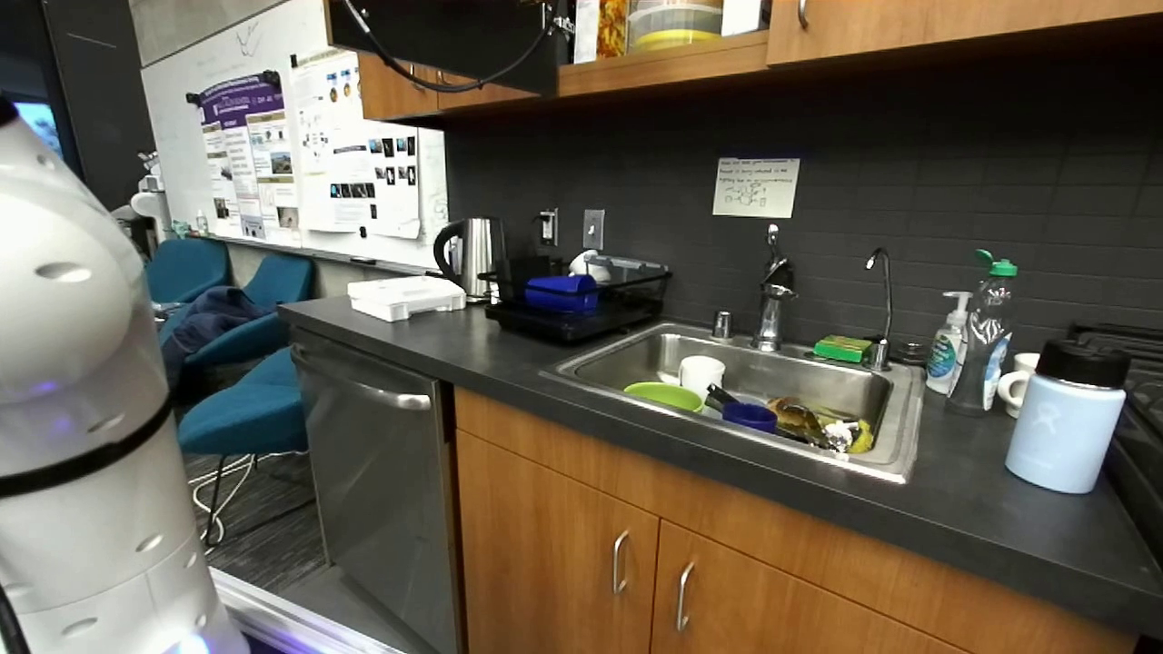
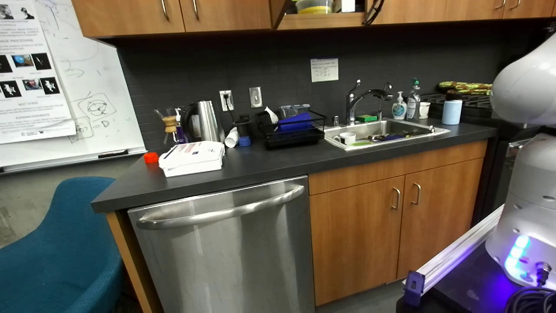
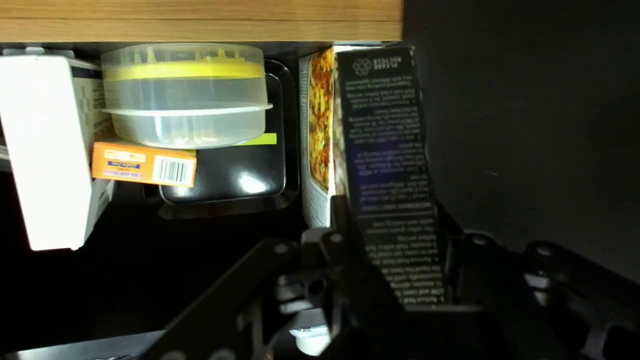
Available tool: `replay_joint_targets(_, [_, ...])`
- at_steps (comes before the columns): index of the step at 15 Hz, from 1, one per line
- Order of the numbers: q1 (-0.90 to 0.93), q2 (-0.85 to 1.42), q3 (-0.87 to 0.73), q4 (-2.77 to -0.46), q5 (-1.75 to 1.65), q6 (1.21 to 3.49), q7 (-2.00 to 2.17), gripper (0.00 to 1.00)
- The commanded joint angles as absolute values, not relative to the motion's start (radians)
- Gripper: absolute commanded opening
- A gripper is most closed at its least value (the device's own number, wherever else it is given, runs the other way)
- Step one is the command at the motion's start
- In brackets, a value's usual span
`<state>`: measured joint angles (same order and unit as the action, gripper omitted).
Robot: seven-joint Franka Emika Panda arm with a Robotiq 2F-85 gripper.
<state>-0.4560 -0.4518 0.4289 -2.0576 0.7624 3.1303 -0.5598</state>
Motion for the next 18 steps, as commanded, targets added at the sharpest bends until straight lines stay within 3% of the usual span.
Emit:
replay_joint_targets(1, [-0.564,-0.390,0.513,-1.968,0.692,3.103,-0.499,0.13])
replay_joint_targets(18, [-1.155,-0.256,0.974,-1.658,0.192,2.856,-0.057,0.13])
